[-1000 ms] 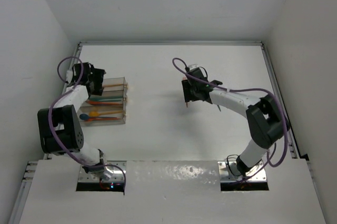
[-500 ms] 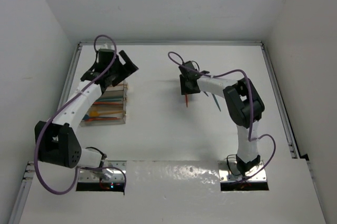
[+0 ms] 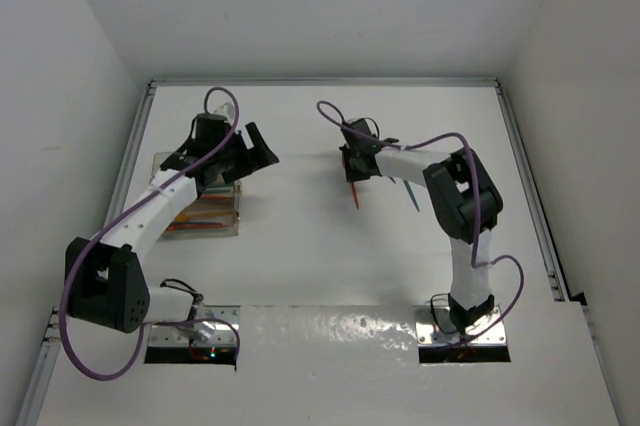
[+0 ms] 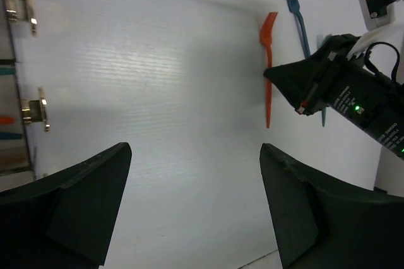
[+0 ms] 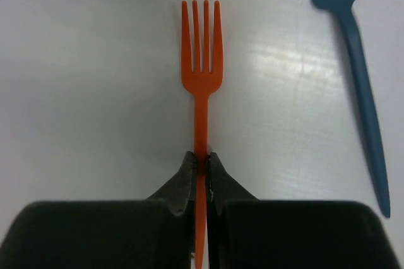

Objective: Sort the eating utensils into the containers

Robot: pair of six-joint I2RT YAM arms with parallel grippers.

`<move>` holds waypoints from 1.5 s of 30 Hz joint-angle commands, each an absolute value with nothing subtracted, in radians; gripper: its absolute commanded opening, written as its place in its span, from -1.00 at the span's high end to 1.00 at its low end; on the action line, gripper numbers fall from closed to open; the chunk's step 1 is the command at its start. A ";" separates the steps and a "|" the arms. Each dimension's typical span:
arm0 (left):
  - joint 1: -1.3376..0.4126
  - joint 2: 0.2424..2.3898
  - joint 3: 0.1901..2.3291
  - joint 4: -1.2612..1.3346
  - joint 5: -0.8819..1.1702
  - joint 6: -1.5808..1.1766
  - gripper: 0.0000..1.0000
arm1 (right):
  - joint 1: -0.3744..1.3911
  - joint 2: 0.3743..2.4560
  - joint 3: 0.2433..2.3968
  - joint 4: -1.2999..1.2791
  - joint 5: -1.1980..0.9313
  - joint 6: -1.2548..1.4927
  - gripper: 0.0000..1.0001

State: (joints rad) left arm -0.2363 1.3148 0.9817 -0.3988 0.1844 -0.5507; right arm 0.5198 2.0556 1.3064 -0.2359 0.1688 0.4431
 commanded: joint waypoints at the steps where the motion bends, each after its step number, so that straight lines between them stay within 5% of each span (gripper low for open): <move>1: -0.258 1.287 0.945 -0.255 0.319 -0.560 -0.61 | 0.535 1.933 1.194 -0.163 0.074 0.403 1.00; 13: -0.409 1.377 0.939 -0.089 0.362 -0.667 -0.47 | 0.626 1.568 0.980 -0.110 -0.063 0.393 1.00; 26: -0.511 1.508 1.035 -0.064 0.307 -0.666 -0.22 | 0.663 1.457 0.950 -0.127 -0.169 0.410 1.00; 34: -0.548 1.569 1.084 -0.072 0.291 -0.661 0.18 | 0.667 1.440 0.956 -0.137 -0.190 0.400 1.00; 42: -0.555 1.582 1.106 -0.084 0.264 -0.653 0.94 | 0.667 1.439 0.953 -0.144 -0.183 0.387 0.98; 45: -0.555 1.578 1.123 -0.116 0.232 -0.641 1.00 | 0.667 1.437 0.959 -0.153 -0.155 0.384 0.70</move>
State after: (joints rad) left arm -0.5442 1.5841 1.0595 -0.1318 0.2722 -0.6518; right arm 0.6571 1.4723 0.9394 -0.1703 -0.1581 0.3958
